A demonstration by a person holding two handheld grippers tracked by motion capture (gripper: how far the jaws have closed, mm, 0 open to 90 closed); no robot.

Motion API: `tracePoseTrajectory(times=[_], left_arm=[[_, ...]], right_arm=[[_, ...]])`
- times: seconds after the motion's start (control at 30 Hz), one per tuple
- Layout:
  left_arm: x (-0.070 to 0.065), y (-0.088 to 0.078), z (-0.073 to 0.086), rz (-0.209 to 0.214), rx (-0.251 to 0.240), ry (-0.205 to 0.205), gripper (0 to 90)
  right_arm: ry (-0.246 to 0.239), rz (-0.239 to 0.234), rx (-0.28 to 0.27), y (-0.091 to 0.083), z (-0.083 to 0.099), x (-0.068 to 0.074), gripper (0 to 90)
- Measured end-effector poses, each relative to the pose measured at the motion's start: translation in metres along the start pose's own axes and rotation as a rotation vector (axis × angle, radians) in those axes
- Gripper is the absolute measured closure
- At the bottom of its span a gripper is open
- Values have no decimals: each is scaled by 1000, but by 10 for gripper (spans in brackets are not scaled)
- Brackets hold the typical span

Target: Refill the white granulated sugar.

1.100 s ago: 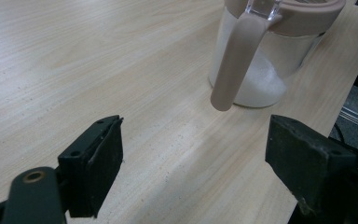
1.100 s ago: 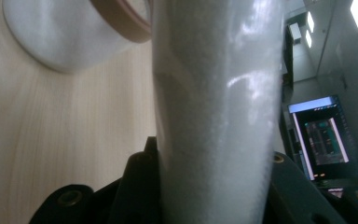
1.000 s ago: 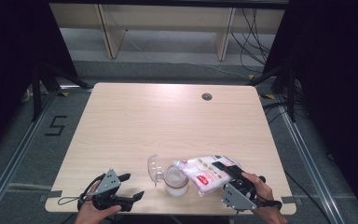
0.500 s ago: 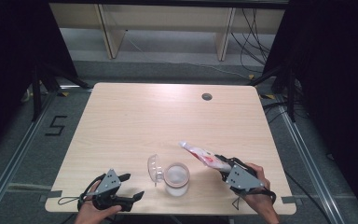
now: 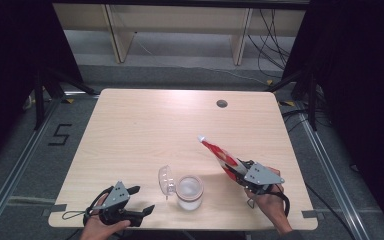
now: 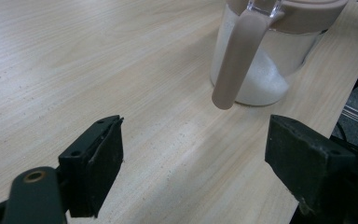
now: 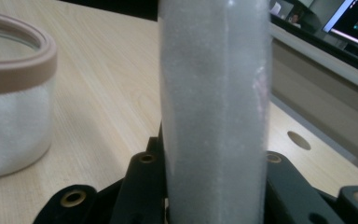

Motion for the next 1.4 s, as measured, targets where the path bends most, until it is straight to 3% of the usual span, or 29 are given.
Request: tracePoseTrajectory(times=[0.13,0.17,0.27,0.47,0.57,0.7,0.77,0.8,0.83,1.07,1.13,1.2,1.3,1.33,1.4], left_arm=[[0,-1,0,-2,1,0,188],[-1,0,0,5,-3,-23,188],[0,-1,1,-9,13,-11,188],[0,-1,1,-1,1,-21,188],[0,0,1,-1,1,-21,188],[1,-1,1,-20,9,-26,188],[1,-1,1,-10,1,-32,187],[1,-1,1,-10,0,-30,187],[1,-1,1,-8,-7,-35,187],[0,0,1,-5,-6,-30,187],[1,0,1,-6,-5,-34,185],[2,-1,1,-16,9,-20,185],[0,0,1,-4,-9,-37,185],[1,-1,1,-11,0,-29,185],[1,-1,1,-8,-2,-32,184]], right_arm=[[18,-13,5,5,6,-2,734],[46,-15,6,4,6,-2,734],[73,-10,8,4,8,-4,734],[126,-24,51,3,10,-3,731],[155,-27,47,2,11,-5,728],[165,-39,66,-3,14,-8,723],[154,-27,62,-6,16,-12,721],[191,-45,59,-7,17,-11,720],[186,-38,59,-8,18,-13,719],[263,-20,38,-13,26,-16,716],[288,-42,51,-14,27,-16,715],[261,-23,33,-14,27,-17,711],[273,-21,39,-16,28,-17,704],[313,-34,56,-18,28,-14,700],[304,-43,47,-19,30,-16,686]])
Point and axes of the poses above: each handheld gripper's, and its own axes: y roughly forward along the jaws, z roughly out of its underside, x roughly to its left, the point moved 2 cm from there along y, roughly forward along the jaws, and after that the axes turned 13 degrees about x, right-handed, at the moved point
